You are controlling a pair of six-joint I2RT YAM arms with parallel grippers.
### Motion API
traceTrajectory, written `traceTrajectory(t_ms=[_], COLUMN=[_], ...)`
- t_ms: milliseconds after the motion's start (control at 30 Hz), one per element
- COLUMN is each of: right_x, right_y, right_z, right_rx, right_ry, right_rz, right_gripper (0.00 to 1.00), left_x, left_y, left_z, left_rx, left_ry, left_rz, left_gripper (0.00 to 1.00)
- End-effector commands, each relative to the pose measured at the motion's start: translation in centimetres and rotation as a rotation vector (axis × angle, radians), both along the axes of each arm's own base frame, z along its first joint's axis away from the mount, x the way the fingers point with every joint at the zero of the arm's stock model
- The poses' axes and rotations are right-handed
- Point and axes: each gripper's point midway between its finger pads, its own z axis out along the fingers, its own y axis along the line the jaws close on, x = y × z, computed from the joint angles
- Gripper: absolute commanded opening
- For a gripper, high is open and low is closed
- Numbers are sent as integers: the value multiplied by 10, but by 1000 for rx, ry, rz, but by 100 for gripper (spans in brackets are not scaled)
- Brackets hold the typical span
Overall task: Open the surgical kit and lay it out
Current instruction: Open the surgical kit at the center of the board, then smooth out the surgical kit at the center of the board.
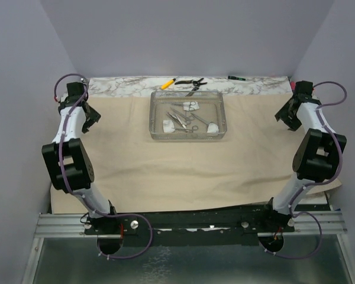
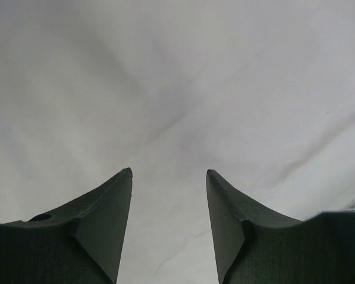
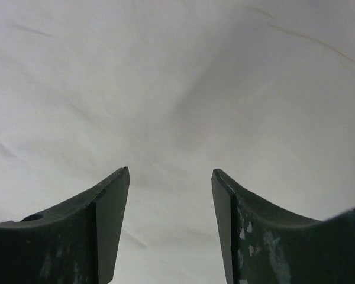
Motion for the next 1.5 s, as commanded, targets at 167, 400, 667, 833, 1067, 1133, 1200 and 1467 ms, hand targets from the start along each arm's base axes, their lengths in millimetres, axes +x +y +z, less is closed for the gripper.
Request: traceTrajectory(t_ms=[167, 400, 667, 833, 1067, 1133, 1200, 1467], right_x=[104, 147, 168, 170, 170, 171, 171, 168], right_y=[15, 41, 63, 72, 81, 85, 88, 84], right_z=[-18, -38, -62, -69, -76, -77, -80, -96], right_rx=[-26, -65, -82, -100, -65, -46, -38, -37], right_ry=[-51, -45, -12, 6, 2, -6, -8, 41], right_rz=[346, 481, 557, 607, 643, 659, 662, 647], right_gripper=[72, 80, 78, 76, 72, 72, 72, 68], left_x=[139, 199, 220, 218, 218, 219, 220, 214], left_y=[-45, -113, -151, -148, -143, -143, -142, -138], left_z=[-12, -32, -68, -85, -98, -95, -96, -110], left_rx=[107, 116, 118, 134, 157, 160, 170, 194], left_ry=[-52, -96, -83, -48, -20, -25, -22, 24], left_rz=[-436, -676, -694, -659, -632, -632, -631, -624], left_gripper=[67, 68, 49, 41, 33, 38, 41, 39])
